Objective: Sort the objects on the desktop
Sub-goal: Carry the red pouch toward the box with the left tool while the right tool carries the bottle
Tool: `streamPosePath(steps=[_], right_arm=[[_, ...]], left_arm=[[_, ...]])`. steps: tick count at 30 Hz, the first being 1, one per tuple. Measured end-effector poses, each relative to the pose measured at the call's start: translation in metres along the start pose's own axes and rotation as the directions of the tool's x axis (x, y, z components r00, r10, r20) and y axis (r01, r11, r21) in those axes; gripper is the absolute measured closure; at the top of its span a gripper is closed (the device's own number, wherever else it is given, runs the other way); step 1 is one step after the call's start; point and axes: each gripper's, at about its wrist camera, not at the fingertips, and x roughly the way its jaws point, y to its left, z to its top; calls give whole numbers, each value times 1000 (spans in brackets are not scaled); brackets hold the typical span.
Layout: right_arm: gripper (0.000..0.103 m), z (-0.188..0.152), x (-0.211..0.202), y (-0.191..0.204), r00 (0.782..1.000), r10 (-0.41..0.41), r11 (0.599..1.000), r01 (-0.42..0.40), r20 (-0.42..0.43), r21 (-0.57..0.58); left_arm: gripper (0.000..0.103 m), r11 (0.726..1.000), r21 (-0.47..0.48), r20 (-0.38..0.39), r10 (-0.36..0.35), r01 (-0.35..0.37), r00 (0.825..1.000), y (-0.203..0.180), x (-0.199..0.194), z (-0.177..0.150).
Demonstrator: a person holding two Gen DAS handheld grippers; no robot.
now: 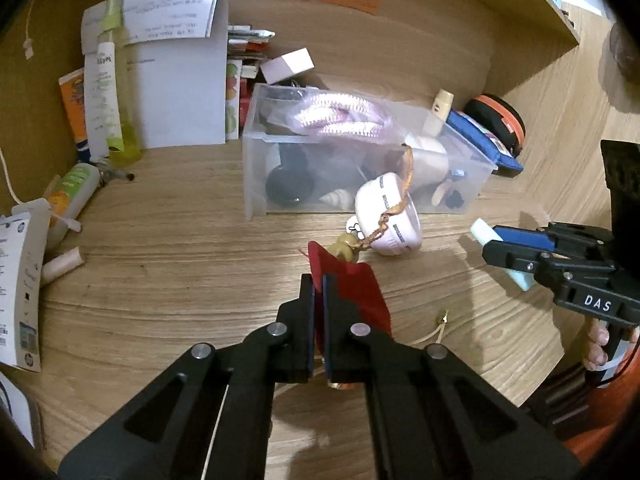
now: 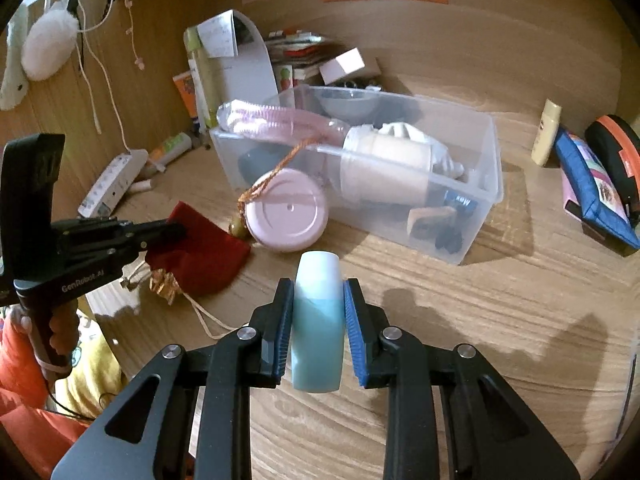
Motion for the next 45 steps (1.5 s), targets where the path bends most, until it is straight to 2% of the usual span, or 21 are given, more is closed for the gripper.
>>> streamPosePath(steps=[11, 24, 32, 39, 45], right_arm=[[80, 18, -23, -11, 996, -28, 999, 27, 84, 20], [80, 48, -44, -24, 982, -64, 998, 58, 180, 35], [80, 60, -45, -34, 975, -78, 996, 69, 207, 48], [80, 74, -39, -47, 972, -93, 995, 81, 216, 62], [80, 87, -29, -57, 972, -98, 994, 88, 212, 58]], left_arm=[[101, 999, 13, 105, 50, -51, 993, 5, -29, 20], [101, 996, 4, 245, 91, -95, 965, 17, -64, 61], [101, 997, 20, 302, 64, -73, 951, 15, -70, 91], [101, 998, 56, 333, 10, -31, 943, 0, -64, 117], [101, 997, 72, 350, -7, -20, 937, -7, -55, 139]])
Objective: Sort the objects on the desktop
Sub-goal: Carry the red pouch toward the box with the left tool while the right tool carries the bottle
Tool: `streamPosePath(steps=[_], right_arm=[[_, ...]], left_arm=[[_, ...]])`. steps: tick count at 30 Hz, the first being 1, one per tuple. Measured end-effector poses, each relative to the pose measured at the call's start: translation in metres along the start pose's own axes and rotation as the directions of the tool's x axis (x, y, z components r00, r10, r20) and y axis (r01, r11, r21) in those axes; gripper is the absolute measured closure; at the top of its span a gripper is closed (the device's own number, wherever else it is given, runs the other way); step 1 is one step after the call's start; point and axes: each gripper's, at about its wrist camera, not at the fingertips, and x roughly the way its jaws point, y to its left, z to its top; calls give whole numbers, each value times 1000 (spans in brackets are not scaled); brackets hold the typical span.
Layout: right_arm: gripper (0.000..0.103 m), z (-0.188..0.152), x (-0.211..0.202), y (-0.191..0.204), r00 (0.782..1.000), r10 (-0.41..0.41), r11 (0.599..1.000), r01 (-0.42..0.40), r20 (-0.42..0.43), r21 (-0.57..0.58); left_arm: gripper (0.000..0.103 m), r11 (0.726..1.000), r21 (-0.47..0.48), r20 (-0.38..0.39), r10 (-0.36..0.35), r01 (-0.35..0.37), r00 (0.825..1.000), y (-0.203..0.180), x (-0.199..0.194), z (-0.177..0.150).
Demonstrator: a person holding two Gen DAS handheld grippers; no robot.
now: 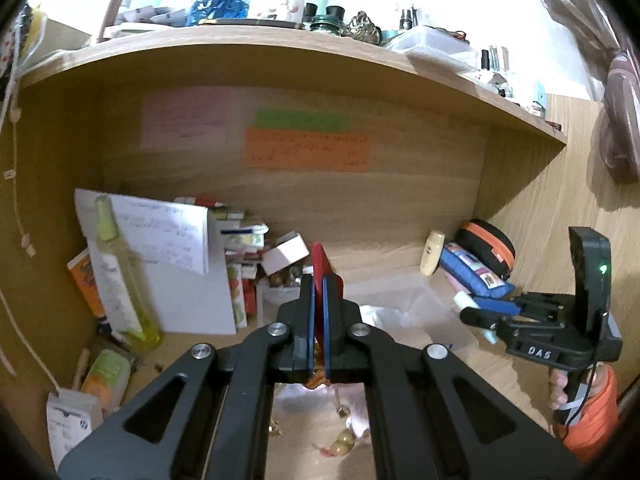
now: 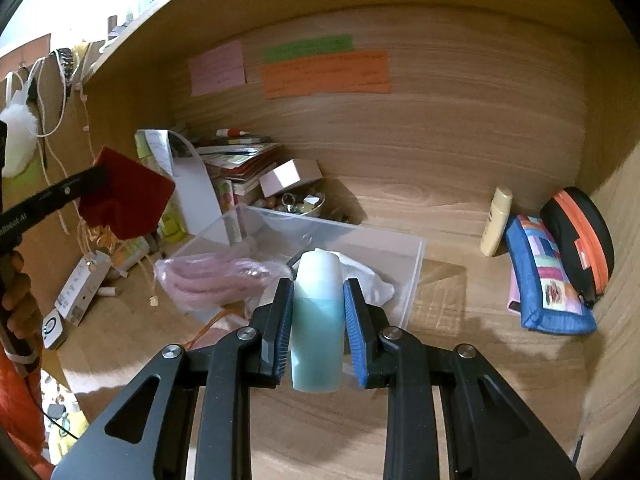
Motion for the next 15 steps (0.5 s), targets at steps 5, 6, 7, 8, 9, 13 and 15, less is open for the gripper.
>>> streamPosePath(steps=[5, 6, 7, 8, 9, 13, 15], right_arm=[[80, 9, 11, -5, 1000, -4, 1000, 4, -6, -4], [80, 12, 15, -7, 1000, -8, 1000, 8, -8, -2], [80, 14, 18, -8, 1000, -16, 1000, 16, -11, -2], [80, 15, 21, -9, 1000, -24, 1000, 24, -14, -3], [80, 18, 25, -10, 999, -28, 1000, 28, -19, -1], [80, 23, 38, -13, 999, -33, 999, 33, -35, 3], [80, 24, 44, -15, 998, -47, 999, 48, -36, 18]], left_arm=[[101, 1000, 8, 6, -14, 14, 1000, -4, 16, 11], [101, 1000, 8, 0, -17, 17, 1000, -5, 22, 12], [101, 1000, 7, -6, -22, 22, 1000, -6, 26, 12], [101, 1000, 7, -13, -23, 24, 1000, -7, 30, 11], [101, 1000, 8, -23, -27, 27, 999, -9, 37, 10], [101, 1000, 4, -64, -31, 31, 997, -13, 59, 4], [101, 1000, -1, -88, -27, 27, 996, -11, 72, -1]])
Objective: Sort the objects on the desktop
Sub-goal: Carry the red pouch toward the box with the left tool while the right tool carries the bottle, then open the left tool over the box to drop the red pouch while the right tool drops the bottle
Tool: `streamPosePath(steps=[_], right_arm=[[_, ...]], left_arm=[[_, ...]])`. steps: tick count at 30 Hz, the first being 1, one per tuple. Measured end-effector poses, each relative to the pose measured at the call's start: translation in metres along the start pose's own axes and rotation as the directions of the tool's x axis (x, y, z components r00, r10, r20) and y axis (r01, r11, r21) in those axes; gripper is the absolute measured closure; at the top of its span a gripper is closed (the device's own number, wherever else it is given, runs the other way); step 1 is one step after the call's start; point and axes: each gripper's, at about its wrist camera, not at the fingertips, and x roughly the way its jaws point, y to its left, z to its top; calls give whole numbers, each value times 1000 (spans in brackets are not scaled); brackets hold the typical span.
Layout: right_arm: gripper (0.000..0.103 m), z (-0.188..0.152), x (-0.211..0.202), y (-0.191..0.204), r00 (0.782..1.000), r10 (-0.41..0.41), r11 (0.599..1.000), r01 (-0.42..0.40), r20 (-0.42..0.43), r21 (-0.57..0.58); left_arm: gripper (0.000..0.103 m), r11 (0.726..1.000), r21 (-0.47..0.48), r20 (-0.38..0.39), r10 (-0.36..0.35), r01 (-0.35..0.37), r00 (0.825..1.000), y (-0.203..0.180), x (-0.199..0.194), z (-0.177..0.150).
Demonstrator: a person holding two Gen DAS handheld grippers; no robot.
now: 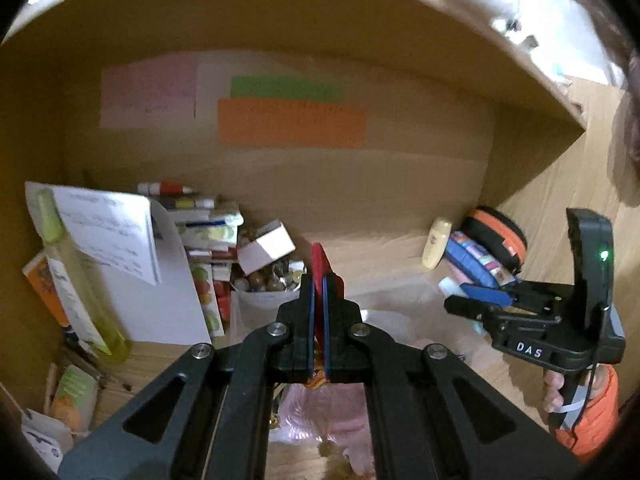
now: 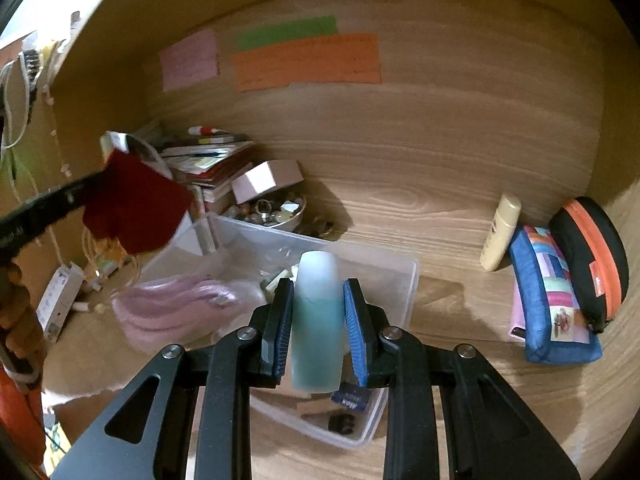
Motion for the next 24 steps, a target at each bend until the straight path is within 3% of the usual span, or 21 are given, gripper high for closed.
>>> streamPosePath(steps=[4, 11, 20, 24], right_arm=[[80, -2, 21, -7, 999, -22, 998, 24, -31, 58], [80, -9, 44, -8, 995, -37, 997, 43, -94, 62], [80, -17, 62, -4, 989, -67, 997, 73, -134, 34], [80, -20, 58, 7, 990, -97, 995, 95, -105, -25]], left_arm=[[101, 1000, -16, -54, 2, -3, 999, 5, 29, -8], [101, 1000, -29, -123, -7, 3, 992, 9, 63, -23], [100, 1000, -28, -174, -8, 3, 985, 10, 76, -32], [92, 1000, -17, -167, -5, 3, 986, 8, 71, -33]])
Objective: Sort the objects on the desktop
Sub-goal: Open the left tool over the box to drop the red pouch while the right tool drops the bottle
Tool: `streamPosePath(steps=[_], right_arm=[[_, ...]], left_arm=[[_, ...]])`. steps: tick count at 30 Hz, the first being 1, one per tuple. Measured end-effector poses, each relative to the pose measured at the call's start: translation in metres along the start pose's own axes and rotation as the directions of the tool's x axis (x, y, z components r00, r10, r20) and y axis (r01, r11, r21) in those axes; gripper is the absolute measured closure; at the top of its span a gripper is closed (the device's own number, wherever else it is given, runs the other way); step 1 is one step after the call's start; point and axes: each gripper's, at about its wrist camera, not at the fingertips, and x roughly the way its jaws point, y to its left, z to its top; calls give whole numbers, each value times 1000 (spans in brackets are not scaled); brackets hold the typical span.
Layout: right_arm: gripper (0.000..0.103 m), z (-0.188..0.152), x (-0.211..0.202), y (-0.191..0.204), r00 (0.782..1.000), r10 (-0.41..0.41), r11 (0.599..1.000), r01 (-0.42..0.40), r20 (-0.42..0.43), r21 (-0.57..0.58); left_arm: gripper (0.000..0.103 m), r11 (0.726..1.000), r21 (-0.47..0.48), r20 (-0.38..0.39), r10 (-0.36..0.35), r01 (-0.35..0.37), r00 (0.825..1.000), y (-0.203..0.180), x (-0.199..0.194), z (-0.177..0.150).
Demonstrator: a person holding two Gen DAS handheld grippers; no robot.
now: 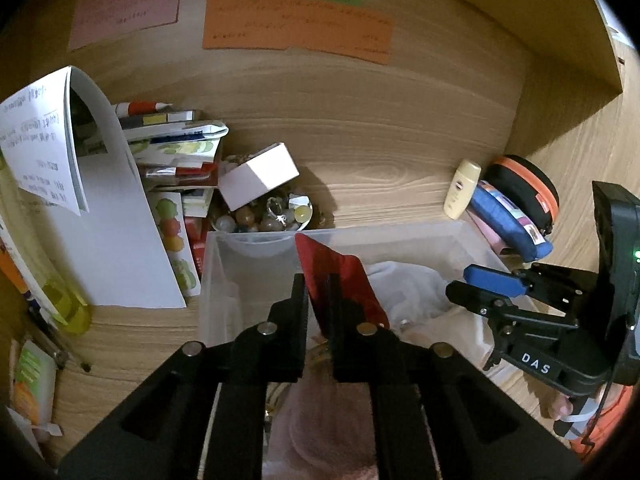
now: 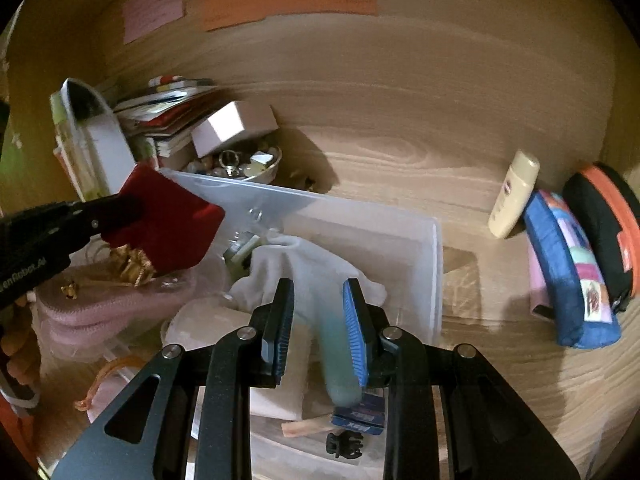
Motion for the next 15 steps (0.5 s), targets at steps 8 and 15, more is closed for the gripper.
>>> streamPosePath(steps=[8, 15], right_arm=[[43, -1, -11, 7, 998, -39, 998, 42, 54, -39], [34, 4, -25, 1, 996, -33, 999, 34, 82, -4]], left_arm=[[64, 1000, -13, 3, -11, 11, 1000, 1, -10, 3], [43, 1000, 6, 48, 9, -9, 999, -1, -38, 3]])
